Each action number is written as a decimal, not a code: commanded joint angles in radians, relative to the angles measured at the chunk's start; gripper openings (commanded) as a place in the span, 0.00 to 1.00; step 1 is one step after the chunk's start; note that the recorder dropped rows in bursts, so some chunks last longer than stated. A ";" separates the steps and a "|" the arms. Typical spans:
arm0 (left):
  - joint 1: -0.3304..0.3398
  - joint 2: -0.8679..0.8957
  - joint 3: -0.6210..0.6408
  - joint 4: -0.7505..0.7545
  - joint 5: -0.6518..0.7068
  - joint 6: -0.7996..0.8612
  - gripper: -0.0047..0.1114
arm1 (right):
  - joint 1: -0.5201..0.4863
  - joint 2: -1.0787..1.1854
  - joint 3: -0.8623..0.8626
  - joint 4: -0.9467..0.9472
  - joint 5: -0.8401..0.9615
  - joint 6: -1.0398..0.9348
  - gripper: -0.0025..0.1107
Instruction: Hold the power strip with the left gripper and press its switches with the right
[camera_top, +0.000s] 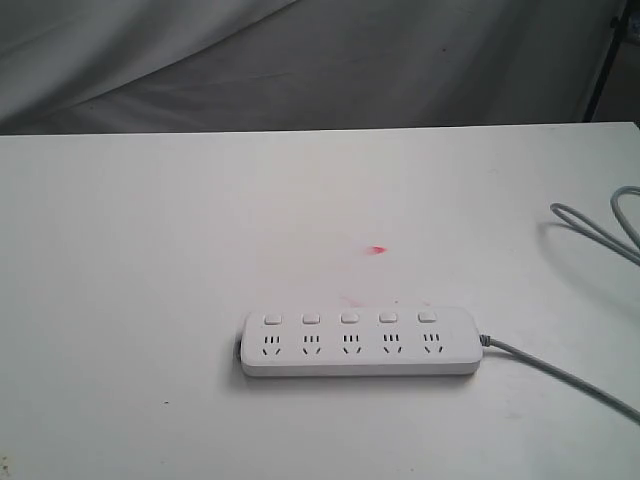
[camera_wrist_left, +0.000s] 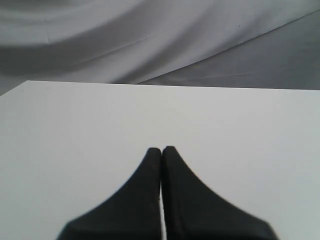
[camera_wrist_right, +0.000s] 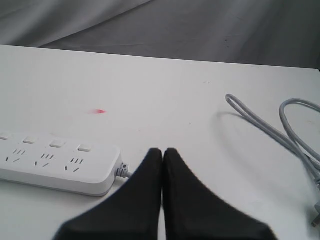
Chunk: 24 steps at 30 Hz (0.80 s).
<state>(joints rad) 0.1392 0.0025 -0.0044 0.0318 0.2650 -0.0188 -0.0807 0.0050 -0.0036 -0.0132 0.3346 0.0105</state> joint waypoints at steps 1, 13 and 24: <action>-0.006 -0.002 0.004 -0.008 0.001 -0.001 0.04 | 0.005 -0.005 0.004 0.004 -0.002 -0.003 0.02; -0.006 -0.002 0.004 0.023 0.010 -0.001 0.04 | 0.005 -0.005 0.004 0.004 -0.002 -0.003 0.02; -0.006 0.152 -0.005 -0.100 0.023 0.002 0.04 | 0.005 -0.005 0.004 0.004 -0.002 -0.003 0.02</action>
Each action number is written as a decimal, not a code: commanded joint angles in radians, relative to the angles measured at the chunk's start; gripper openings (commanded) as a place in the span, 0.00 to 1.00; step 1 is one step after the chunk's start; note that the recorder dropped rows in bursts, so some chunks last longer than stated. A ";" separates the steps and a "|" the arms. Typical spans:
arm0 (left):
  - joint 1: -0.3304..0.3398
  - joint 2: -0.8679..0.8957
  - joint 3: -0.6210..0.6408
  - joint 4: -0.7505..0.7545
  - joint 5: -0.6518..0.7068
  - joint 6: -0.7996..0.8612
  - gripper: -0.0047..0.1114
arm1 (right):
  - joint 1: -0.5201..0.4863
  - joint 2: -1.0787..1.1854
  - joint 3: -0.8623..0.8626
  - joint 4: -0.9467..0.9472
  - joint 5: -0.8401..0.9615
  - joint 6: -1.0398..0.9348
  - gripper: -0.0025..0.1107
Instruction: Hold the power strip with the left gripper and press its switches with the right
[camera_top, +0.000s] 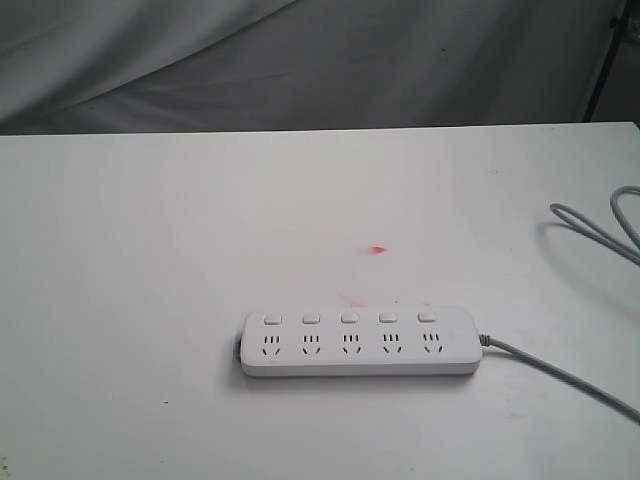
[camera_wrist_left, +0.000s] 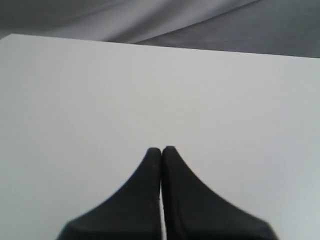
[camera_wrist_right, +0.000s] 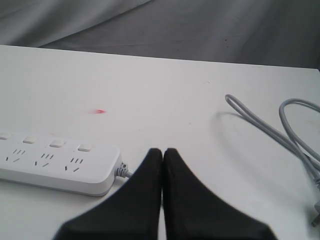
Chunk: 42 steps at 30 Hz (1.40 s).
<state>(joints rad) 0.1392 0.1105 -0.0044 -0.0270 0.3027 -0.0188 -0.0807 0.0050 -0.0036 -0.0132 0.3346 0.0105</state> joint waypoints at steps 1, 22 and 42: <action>-0.006 0.053 -0.017 -0.046 -0.008 0.002 0.04 | 0.005 -0.005 0.004 0.004 -0.002 -0.003 0.02; -0.006 0.329 -0.371 -0.046 0.019 0.002 0.04 | 0.005 -0.005 0.004 0.004 -0.002 -0.003 0.02; -0.004 0.722 -0.763 -0.113 0.008 0.006 0.04 | 0.005 -0.005 0.004 0.004 -0.002 -0.003 0.02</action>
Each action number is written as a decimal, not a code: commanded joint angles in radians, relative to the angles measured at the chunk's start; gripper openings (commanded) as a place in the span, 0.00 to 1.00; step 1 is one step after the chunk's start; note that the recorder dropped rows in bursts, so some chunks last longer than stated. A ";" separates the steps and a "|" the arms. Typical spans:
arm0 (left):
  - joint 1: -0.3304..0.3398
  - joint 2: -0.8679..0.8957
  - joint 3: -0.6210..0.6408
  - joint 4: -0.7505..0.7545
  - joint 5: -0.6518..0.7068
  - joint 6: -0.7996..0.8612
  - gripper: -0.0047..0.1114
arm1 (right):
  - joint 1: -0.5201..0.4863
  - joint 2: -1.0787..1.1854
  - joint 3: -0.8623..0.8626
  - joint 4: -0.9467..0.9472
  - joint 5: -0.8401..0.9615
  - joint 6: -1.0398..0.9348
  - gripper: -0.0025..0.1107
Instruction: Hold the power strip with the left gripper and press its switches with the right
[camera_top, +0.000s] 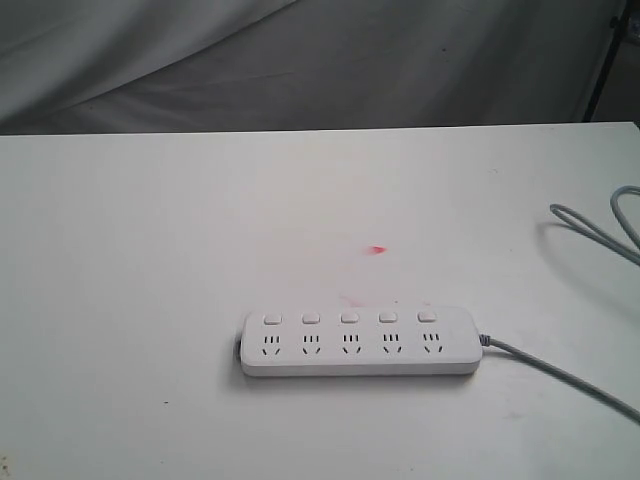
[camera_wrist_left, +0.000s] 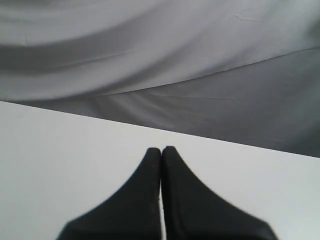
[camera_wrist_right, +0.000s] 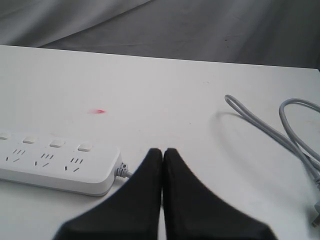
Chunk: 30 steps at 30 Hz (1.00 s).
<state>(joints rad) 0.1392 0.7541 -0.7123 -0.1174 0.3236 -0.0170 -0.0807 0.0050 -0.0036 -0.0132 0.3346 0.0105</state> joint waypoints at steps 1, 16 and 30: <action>-0.002 0.102 -0.073 -0.022 -0.013 0.017 0.04 | 0.005 -0.005 0.004 0.004 -0.002 -0.003 0.02; 0.000 0.439 -0.212 -0.848 0.008 1.128 0.04 | 0.005 -0.005 0.004 0.004 -0.002 -0.003 0.02; 0.419 0.499 -0.184 -1.315 0.897 2.111 0.04 | 0.005 -0.005 0.004 0.004 -0.002 -0.003 0.02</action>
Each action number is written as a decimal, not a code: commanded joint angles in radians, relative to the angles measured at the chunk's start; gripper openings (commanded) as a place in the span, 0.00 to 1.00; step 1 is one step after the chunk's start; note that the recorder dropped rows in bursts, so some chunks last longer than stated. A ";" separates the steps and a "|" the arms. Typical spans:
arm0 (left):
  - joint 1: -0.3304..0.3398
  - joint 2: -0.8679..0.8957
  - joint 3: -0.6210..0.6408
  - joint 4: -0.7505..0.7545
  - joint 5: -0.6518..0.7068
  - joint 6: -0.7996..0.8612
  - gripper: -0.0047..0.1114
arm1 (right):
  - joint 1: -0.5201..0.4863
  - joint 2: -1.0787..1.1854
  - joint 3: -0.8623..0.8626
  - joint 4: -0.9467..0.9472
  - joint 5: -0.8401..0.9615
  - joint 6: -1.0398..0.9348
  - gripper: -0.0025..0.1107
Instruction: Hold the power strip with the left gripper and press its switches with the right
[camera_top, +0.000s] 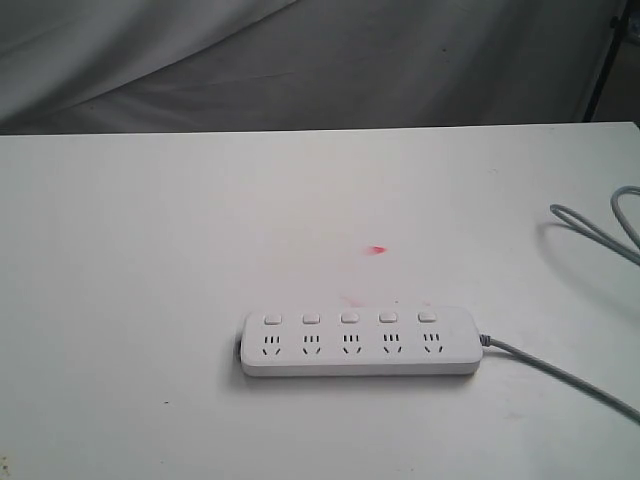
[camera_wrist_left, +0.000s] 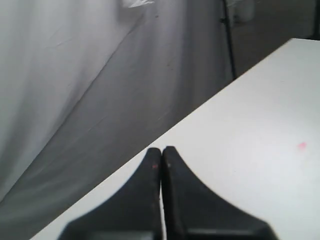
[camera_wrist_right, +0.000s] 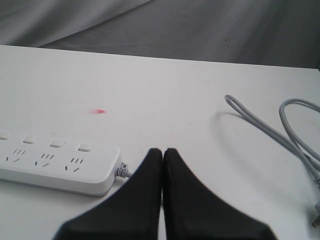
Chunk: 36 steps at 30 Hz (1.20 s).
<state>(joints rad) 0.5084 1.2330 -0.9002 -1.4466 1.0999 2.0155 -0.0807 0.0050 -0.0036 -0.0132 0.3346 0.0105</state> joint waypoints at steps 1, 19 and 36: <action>0.060 0.026 0.006 0.024 0.121 0.079 0.04 | 0.005 -0.005 0.004 0.004 -0.002 -0.003 0.02; 0.062 0.061 0.024 0.171 0.121 0.079 0.04 | 0.005 -0.005 0.004 0.004 -0.002 -0.003 0.02; -0.058 0.061 0.022 0.197 0.092 0.079 0.04 | 0.005 -0.005 0.004 0.004 -0.002 -0.003 0.02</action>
<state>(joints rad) 0.5005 1.2929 -0.8804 -1.2945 1.2055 2.0924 -0.0807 0.0050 -0.0036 -0.0132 0.3346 0.0105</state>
